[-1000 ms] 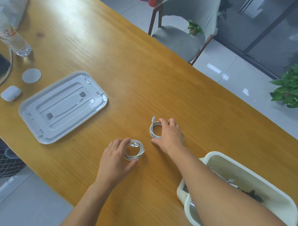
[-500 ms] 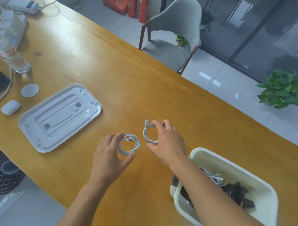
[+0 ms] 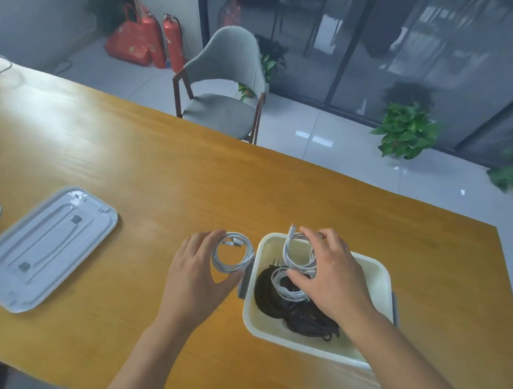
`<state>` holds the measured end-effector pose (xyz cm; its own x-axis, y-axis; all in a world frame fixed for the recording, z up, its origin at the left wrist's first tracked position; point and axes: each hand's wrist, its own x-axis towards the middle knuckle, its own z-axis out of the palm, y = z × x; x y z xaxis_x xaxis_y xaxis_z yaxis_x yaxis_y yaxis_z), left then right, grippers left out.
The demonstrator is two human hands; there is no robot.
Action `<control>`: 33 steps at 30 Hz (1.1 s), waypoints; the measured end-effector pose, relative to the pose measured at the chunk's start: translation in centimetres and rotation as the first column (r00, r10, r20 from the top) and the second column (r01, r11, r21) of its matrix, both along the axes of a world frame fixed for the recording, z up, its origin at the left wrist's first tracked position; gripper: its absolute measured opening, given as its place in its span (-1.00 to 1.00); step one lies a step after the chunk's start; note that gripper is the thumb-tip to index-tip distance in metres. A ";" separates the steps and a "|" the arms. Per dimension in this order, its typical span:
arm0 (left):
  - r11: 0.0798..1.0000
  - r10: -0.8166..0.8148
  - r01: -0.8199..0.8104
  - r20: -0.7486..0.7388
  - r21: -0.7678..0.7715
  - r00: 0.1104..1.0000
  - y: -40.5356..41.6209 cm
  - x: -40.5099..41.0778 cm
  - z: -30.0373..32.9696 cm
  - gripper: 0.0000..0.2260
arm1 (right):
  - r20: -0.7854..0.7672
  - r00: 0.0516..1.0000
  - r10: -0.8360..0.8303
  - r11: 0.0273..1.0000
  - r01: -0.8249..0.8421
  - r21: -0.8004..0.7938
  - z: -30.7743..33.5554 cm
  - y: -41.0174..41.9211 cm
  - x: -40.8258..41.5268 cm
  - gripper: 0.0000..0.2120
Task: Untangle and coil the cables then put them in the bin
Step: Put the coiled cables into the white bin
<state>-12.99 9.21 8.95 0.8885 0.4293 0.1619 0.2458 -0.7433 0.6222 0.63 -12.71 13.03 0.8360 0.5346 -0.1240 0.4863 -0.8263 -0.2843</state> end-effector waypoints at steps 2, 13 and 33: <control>0.998 -0.060 0.060 -0.002 0.002 0.998 -1.9 1.0 0.4 -0.35 | -0.017 0.999 -0.050 0.999 0.050 -0.006 0.0 -2.5 -0.2 -0.28; 0.955 -0.290 0.295 -0.144 0.020 0.946 -10.0 5.5 -1.0 -0.35 | -0.124 0.969 -0.215 0.976 0.211 -0.045 -2.2 -10.5 -1.8 -0.24; 0.950 -0.312 0.307 -0.274 -0.060 0.910 -11.7 6.3 -5.5 -0.29 | -0.154 0.973 -0.172 0.985 0.167 -0.043 -5.9 -9.8 0.1 -0.17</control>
